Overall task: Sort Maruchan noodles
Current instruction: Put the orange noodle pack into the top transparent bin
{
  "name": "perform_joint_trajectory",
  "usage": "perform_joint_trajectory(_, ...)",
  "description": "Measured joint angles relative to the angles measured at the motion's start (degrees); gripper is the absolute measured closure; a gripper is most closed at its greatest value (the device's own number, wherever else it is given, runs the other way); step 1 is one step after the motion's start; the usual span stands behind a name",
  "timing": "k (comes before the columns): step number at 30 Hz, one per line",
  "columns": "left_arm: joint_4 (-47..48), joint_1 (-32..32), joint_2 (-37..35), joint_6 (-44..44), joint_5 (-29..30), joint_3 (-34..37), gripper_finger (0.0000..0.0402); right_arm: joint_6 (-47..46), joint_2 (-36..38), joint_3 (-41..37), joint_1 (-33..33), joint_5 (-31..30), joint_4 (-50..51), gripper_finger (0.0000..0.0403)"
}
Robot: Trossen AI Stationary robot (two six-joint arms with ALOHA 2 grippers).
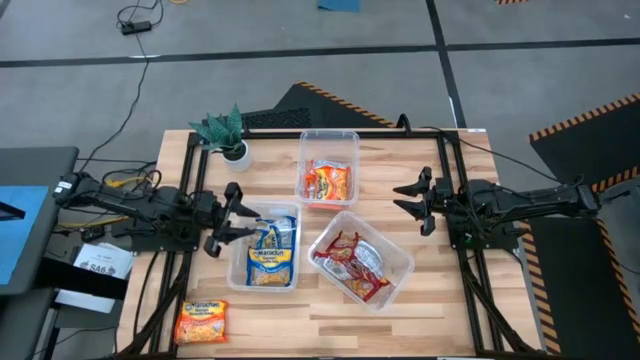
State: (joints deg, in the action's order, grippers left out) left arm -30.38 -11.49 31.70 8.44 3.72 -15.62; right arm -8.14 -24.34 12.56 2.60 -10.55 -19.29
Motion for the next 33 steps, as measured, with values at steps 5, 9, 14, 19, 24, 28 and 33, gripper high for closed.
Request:
perform_joint_trajectory(5, -1.5, 0.0, 0.0, 0.6, -0.1, 0.0, 0.0209, 0.0, 0.0, 0.0, 0.0, 0.0, 0.0, 0.0221)
perform_joint_trajectory(9, -1.2, -0.1, 0.0, 0.1, -0.5, 0.0, 0.0209, 0.0, 0.0, 0.0, 0.0, 0.0, 0.1, 0.0221)
perform_joint_trajectory(14, -0.8, -0.1, 0.2, -0.2, -0.4, 0.0, 0.0209, -0.9, 0.0, 0.0, 0.0, 0.0, 0.2, 0.0221)
perform_joint_trajectory(19, -0.7, -0.1, 0.1, -0.1, -0.4, 0.0, 0.0209, -0.9, 0.0, 0.0, 0.0, 0.0, 0.2, 0.0221)
perform_joint_trajectory(24, 0.2, -0.1, 0.1, 0.4, -0.6, 0.0, 0.0209, -0.9, 0.0, 0.0, 0.0, 0.0, 0.2, 0.0221)
perform_joint_trajectory(28, 0.2, -0.1, 0.1, 1.1, -2.5, 0.0, 0.0209, -0.9, 0.0, 0.0, 0.0, 0.0, 0.2, 0.0221)
perform_joint_trajectory(33, 0.2, -0.1, 0.1, 0.8, -3.1, 0.0, 0.0209, -0.9, 0.0, 0.0, 0.0, 0.0, 0.2, 0.0221)
